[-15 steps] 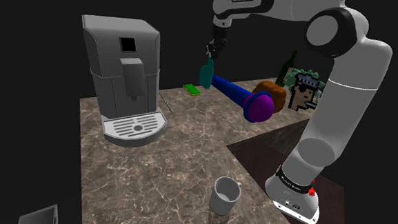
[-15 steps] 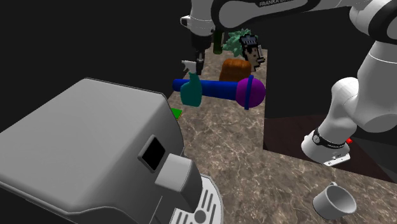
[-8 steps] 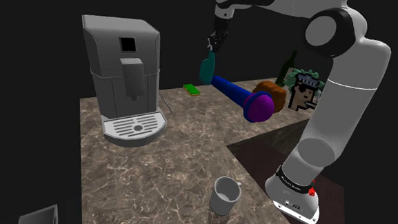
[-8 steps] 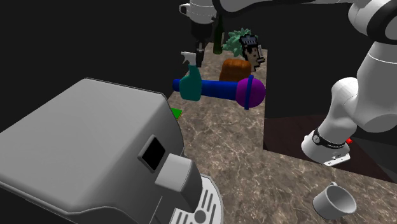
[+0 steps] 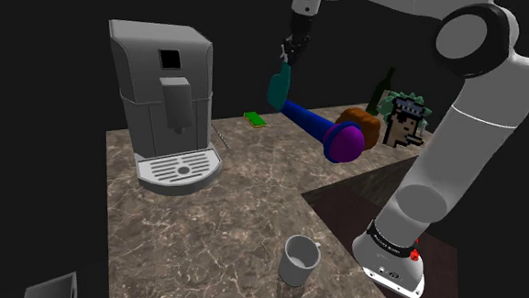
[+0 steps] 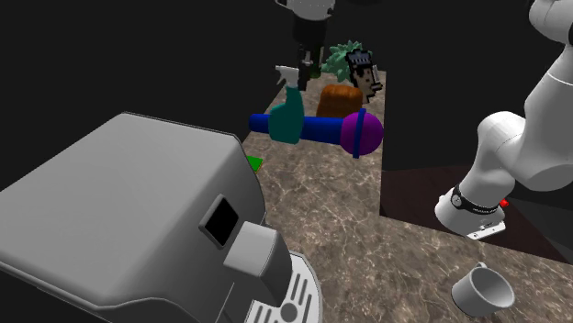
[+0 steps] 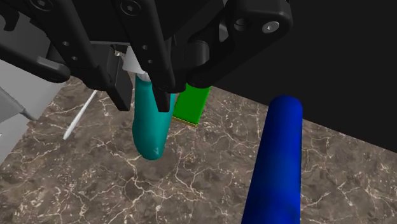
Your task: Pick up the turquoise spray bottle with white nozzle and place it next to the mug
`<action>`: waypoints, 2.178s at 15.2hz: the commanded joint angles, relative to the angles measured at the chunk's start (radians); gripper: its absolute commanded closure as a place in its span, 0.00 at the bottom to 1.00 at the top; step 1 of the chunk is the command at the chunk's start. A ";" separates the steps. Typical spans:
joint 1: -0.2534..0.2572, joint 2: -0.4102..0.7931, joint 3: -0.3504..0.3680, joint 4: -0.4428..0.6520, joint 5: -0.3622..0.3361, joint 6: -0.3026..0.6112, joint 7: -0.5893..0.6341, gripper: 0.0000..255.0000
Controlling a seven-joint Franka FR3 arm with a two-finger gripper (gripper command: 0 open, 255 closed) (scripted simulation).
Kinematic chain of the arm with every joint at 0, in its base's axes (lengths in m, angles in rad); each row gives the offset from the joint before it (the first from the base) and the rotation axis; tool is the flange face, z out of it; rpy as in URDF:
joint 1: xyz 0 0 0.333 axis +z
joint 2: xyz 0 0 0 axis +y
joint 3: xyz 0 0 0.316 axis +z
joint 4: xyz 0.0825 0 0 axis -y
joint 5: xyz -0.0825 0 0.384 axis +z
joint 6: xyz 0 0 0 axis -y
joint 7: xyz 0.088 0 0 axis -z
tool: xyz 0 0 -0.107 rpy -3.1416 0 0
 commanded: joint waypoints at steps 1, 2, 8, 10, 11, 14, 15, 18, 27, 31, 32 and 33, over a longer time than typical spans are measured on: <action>0.016 -0.069 0.015 -0.070 -0.013 -0.001 0.032 1.00; 0.023 -0.103 0.022 -0.101 -0.018 -0.006 0.046 1.00; 0.057 -0.294 0.077 -0.249 -0.035 -0.055 0.133 1.00; 0.067 -0.352 0.098 -0.287 -0.035 -0.078 0.162 1.00; 0.072 -0.380 0.109 -0.303 -0.034 -0.091 0.177 1.00; 0.087 -0.460 0.143 -0.346 -0.026 -0.133 0.220 1.00; 0.092 -0.485 0.155 -0.357 -0.022 -0.148 0.235 1.00; 0.107 -0.556 0.191 -0.385 -0.007 -0.196 0.279 1.00; 0.151 -0.724 0.311 -0.399 0.067 -0.359 0.420 1.00; 0.168 -0.775 0.369 -0.373 0.111 -0.435 0.489 1.00; 0.172 -0.785 0.383 -0.364 0.123 -0.454 0.507 1.00; 0.176 -0.795 0.398 -0.353 0.135 -0.473 0.526 1.00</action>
